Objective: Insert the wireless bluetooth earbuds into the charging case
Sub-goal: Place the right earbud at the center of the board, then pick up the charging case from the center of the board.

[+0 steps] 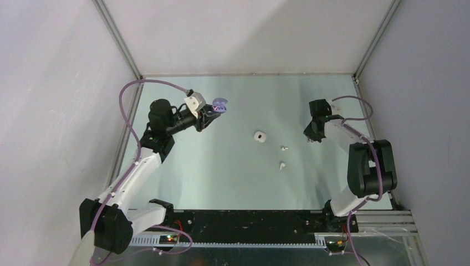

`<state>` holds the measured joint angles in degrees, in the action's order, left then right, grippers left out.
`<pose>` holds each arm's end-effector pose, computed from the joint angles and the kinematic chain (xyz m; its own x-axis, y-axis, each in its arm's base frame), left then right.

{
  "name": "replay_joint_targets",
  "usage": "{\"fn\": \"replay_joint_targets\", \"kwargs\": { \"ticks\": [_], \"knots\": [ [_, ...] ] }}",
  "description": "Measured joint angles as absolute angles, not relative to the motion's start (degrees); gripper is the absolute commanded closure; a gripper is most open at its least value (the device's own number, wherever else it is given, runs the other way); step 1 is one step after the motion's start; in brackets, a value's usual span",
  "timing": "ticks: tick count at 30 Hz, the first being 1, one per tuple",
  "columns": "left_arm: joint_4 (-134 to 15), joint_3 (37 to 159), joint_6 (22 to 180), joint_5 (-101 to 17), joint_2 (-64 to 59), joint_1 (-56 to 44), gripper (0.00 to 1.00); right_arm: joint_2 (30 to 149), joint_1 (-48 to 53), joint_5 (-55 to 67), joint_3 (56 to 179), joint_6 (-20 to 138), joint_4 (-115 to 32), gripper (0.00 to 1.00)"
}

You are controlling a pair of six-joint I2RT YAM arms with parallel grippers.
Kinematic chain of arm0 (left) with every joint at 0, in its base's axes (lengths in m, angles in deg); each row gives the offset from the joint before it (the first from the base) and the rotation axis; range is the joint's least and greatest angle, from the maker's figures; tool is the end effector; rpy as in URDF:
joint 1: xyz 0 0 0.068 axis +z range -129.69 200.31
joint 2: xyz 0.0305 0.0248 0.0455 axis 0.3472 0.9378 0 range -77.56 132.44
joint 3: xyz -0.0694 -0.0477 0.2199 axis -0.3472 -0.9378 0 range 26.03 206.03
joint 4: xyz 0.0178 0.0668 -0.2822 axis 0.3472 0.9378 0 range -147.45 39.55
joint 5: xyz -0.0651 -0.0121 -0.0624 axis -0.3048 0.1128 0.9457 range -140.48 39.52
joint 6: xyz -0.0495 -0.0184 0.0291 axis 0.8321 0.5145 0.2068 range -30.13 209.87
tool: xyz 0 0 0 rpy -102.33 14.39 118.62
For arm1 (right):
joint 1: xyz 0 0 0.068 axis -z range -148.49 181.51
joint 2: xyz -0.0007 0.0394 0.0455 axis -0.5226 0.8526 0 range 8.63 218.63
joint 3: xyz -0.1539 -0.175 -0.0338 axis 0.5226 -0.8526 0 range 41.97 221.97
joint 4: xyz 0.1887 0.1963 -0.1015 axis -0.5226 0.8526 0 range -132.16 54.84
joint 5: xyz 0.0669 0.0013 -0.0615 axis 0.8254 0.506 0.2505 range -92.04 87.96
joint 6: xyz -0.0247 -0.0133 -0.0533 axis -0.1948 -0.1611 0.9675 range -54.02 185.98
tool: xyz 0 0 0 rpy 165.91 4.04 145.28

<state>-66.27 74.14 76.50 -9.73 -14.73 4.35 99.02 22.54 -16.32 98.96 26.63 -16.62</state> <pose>0.2866 -0.1124 0.2907 0.0964 0.1545 -0.9833 0.8329 0.5283 0.1647 0.3429 0.0430 0.1365 -0.6703 0.5164 -0.5330 0.5170 0.8402 0.1639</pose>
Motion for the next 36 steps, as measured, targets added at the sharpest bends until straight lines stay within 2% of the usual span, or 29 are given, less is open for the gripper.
{"fn": "replay_joint_targets", "kwargs": {
  "ticks": [1,4,6,11,15,18,20,23,25,31,36],
  "knots": [
    [-66.27,74.14,76.57,-9.84,-14.73,4.35,1.0,100.12,22.99,-16.54,98.96,25.36,-16.67,0.98],
    [-65.92,74.14,76.85,-9.86,-14.71,4.35,1.0,102.87,24.46,-16.41,98.94,22.98,-16.8,0.79],
    [-65.7,74.14,76.85,-9.86,-14.56,4.35,1.0,103.92,25.2,-15.88,98.94,22.06,-16.86,0.72],
    [-65.48,74.17,76.87,-9.91,-13.92,4.35,1.0,104.27,25.86,-12.61,100.68,22.5,-14.61,0.69],
    [-65.37,74.47,76.83,-9.88,-13.14,4.35,1.0,104.27,28.07,-7.21,106.15,27.68,-11.05,0.6],
    [-65.15,75.17,76.76,-9.88,-12.83,4.35,1.0,104.53,30.58,2.21,113.06,37.45,-7.88,0.52],
    [-65.26,75.5,76.7,-9.86,-12.83,4.35,1.0,105.95,31.48,9.05,119.81,45.89,-4.34,0.53],
    [-65.48,75.54,76.48,-9.86,-12.81,4.35,1.0,111.79,31.3,17.56,132.92,61.8,3.55,0.61],
    [-65.57,75.54,76.41,-9.86,-12.79,4.35,1.0,115.88,30.62,19.06,139.13,71.52,8.08,0.66],
    [-65.61,75.54,75.89,-9.86,-12.83,4.35,1.0,128.84,27.93,13.19,151.83,94.3,26.02,0.67],
    [-65.44,75.54,75.69,-9.84,-12.85,4.37,1.0,134.83,27.02,5.93,153.49,106.98,33.52,0.66]
  ]
}}
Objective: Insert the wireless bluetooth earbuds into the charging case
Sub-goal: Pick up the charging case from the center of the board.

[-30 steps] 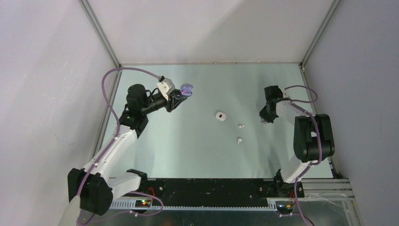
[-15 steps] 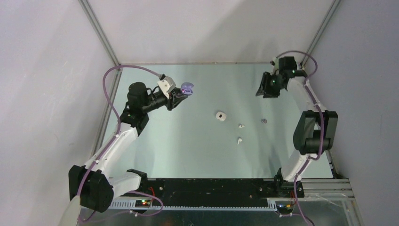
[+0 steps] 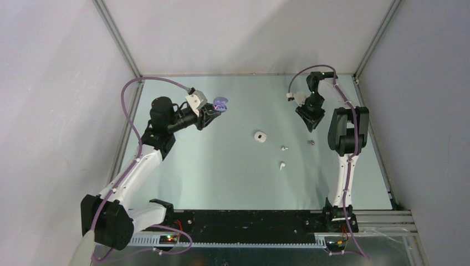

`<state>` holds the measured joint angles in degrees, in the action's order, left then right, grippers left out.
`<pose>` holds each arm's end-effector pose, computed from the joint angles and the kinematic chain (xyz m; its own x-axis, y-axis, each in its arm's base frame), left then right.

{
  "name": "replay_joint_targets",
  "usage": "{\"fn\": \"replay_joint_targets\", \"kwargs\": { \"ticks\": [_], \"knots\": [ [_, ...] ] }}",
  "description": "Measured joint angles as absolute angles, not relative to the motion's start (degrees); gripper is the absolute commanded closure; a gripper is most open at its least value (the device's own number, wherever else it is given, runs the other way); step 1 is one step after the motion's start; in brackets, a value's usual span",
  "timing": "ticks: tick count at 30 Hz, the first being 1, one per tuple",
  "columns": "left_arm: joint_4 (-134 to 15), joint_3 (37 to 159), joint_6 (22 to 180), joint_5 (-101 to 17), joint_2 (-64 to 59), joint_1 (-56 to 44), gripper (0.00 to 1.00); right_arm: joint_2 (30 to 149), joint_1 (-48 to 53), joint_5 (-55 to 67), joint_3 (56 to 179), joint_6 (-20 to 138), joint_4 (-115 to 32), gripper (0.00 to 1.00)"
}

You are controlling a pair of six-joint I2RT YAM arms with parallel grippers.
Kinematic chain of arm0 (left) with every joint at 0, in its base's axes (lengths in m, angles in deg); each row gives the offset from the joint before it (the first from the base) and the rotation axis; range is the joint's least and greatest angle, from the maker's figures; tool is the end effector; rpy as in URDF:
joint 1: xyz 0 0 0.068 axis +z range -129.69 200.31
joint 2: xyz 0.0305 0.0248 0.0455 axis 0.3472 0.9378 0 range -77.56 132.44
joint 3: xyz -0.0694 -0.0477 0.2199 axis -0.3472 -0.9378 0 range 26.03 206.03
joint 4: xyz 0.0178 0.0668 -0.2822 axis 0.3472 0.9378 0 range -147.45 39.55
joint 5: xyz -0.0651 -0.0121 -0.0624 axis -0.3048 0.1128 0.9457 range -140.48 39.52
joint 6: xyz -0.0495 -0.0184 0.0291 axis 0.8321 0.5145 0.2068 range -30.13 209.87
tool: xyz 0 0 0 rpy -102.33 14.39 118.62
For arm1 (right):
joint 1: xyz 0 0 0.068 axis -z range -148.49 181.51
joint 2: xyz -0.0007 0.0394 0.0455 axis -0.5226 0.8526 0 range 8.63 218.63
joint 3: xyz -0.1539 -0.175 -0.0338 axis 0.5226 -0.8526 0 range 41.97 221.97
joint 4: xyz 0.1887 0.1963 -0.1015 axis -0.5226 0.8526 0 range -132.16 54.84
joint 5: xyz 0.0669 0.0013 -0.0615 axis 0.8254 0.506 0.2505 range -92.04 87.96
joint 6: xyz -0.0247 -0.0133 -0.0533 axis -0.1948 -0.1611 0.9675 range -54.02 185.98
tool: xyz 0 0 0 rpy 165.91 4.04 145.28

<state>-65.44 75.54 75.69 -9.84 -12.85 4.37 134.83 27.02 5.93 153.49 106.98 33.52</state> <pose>0.2927 -0.1140 0.2891 0.0863 0.1686 -0.9819 0.8341 0.5268 0.1638 0.4326 0.0402 0.1652 -0.7022 -0.7067 -0.0862 -0.7118 0.6939 0.1088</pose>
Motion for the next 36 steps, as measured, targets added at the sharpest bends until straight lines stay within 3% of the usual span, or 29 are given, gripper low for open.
{"fn": "replay_joint_targets", "kwargs": {
  "ticks": [11,23,29,36],
  "knots": [
    [-64.76,75.54,75.67,-9.84,-14.32,4.37,1.0,134.41,24.24,-2.75,140.22,120.02,31.4,0.67],
    [-63.03,75.54,74.8,-9.84,-14.82,4.37,1.0,134.41,24.48,-0.91,142.56,120.16,32.82,0.64],
    [-62.88,75.54,74.82,-9.82,-14.82,4.37,1.0,134.74,25.68,3.48,151.26,120.0,36.14,0.67],
    [-62.86,75.54,74.82,-9.8,-14.82,4.37,1.0,136.4,25.18,2.45,151.02,119.61,34.3,0.69]
  ]
}}
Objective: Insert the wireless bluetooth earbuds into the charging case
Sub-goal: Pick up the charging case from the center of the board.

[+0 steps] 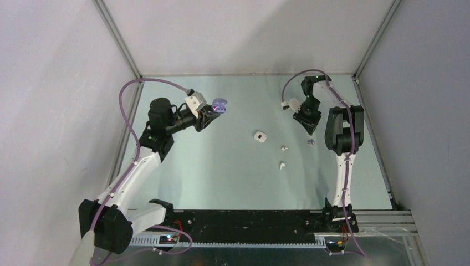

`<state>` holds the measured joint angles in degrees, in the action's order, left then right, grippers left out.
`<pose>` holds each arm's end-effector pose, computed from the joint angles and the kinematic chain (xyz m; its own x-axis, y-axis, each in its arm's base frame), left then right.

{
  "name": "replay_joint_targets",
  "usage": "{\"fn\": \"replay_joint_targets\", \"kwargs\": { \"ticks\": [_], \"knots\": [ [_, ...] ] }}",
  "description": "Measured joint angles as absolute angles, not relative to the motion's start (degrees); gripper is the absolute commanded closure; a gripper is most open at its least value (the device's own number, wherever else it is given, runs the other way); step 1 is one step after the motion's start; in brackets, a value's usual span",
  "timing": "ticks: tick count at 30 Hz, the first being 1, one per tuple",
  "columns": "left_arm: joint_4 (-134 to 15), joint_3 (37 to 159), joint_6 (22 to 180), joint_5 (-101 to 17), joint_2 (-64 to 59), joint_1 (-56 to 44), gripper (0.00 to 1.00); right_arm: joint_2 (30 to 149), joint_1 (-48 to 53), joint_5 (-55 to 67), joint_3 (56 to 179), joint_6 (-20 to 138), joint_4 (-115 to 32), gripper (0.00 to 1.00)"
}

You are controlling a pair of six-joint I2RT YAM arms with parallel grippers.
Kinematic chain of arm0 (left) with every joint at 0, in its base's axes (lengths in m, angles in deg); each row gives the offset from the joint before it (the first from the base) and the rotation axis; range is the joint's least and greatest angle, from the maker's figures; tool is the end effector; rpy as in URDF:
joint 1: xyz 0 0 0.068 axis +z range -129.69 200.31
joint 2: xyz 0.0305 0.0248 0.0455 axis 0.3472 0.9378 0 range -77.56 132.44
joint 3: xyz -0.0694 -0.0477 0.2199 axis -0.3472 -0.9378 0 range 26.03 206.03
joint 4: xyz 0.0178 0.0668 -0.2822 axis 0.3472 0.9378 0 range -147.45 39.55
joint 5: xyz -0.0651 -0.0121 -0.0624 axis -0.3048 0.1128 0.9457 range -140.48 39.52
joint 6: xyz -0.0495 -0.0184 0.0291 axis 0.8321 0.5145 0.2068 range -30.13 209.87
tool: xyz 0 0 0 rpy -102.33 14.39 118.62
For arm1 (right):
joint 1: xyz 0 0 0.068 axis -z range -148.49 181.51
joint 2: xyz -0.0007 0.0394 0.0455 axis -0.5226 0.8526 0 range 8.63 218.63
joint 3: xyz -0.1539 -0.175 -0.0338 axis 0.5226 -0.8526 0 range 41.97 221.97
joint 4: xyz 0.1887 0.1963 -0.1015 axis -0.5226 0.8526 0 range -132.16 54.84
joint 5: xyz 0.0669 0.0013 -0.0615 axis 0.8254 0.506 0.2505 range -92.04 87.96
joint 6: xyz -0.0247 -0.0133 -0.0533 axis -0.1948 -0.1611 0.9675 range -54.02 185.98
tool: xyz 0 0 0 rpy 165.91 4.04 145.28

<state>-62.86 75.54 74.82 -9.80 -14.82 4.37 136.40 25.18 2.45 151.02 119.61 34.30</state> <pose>0.2862 -0.1121 0.2943 0.0890 0.1793 -0.9798 0.8348 0.5231 0.1716 0.4248 0.0507 0.1418 -0.5043 -0.8635 -0.0092 -0.8580 0.4998 0.1189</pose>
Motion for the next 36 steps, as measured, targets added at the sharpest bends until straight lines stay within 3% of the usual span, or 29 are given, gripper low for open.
{"fn": "replay_joint_targets", "kwargs": {
  "ticks": [29,33,36],
  "knots": [
    [-63.47,74.67,74.82,-9.82,-15.72,4.46,1.0,136.99,22.49,-6.57,140.42,116.66,29.85,0.74],
    [-63.58,74.47,74.82,-9.82,-15.72,4.48,1.0,136.99,23.19,-5.26,140.14,113.14,30.81,0.79],
    [-63.75,74.47,74.84,-9.8,-15.72,4.48,1.0,136.64,24.02,-3.78,139.39,110.95,31.03,0.9]
  ]
}}
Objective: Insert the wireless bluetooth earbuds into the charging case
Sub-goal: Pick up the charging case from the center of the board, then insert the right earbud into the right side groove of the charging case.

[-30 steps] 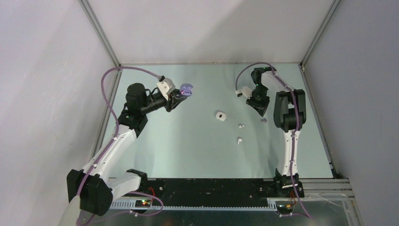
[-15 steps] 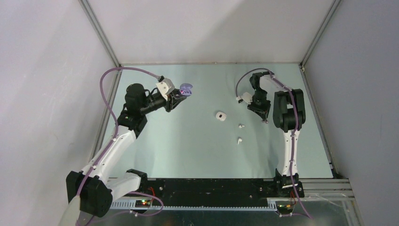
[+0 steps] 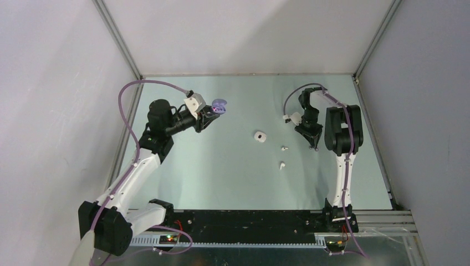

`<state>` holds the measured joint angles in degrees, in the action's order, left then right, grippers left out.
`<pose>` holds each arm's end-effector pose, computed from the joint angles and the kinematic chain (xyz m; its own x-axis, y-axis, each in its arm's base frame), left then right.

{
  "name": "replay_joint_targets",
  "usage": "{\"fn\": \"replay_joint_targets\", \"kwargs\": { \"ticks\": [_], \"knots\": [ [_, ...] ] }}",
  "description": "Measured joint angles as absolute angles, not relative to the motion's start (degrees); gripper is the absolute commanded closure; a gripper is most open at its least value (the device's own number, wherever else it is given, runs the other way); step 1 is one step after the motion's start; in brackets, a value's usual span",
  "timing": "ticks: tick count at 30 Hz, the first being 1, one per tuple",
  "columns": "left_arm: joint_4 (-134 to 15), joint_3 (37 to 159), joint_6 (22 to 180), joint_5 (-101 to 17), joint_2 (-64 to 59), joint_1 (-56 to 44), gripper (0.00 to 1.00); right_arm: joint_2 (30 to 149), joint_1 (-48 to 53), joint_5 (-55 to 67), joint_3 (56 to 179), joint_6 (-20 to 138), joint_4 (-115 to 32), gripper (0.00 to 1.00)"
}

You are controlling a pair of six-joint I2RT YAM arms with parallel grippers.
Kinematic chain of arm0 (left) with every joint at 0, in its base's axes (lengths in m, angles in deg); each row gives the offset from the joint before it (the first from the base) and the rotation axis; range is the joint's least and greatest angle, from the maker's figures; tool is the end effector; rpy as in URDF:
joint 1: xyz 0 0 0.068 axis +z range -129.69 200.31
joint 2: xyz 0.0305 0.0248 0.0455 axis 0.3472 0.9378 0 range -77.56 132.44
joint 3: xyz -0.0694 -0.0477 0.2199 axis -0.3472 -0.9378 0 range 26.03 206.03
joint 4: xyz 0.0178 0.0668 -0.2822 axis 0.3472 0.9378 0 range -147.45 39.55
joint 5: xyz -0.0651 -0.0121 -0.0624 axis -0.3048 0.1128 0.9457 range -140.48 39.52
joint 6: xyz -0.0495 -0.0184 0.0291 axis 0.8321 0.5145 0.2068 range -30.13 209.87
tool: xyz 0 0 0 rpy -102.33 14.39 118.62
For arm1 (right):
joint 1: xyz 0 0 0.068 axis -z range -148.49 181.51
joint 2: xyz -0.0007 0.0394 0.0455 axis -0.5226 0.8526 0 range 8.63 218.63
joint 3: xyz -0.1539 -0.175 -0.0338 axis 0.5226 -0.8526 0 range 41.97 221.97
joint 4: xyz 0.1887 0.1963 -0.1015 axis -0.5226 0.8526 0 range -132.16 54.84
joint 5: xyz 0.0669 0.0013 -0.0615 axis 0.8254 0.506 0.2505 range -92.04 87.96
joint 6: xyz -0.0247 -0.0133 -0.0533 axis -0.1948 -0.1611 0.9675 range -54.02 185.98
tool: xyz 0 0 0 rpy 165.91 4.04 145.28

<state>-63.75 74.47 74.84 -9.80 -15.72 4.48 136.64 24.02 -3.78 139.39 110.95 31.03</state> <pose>0.2835 -0.1108 0.2931 0.1003 0.1759 -0.9793 0.8317 0.5254 0.1795 0.3953 0.0506 0.0870 -0.5842 -0.7892 0.1894 -0.7777 0.6111 0.1475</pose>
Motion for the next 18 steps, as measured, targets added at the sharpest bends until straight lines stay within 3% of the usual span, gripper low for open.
{"fn": "replay_joint_targets", "kwargs": {
  "ticks": [4,10,18],
  "knots": [
    [-63.8,74.47,74.86,-9.75,-15.72,4.48,1.0,135.44,24.81,-1.96,137.08,108.86,30.81,1.0],
    [-65.13,74.47,75.71,-9.21,-15.48,4.48,1.0,132.14,25.09,0.81,136.81,104.72,27.46,1.0],
    [-69.04,74.47,79.93,-8.2,-11.45,4.39,1.0,112.31,22.78,4.86,138.15,95.76,16.23,1.0]
  ]
}}
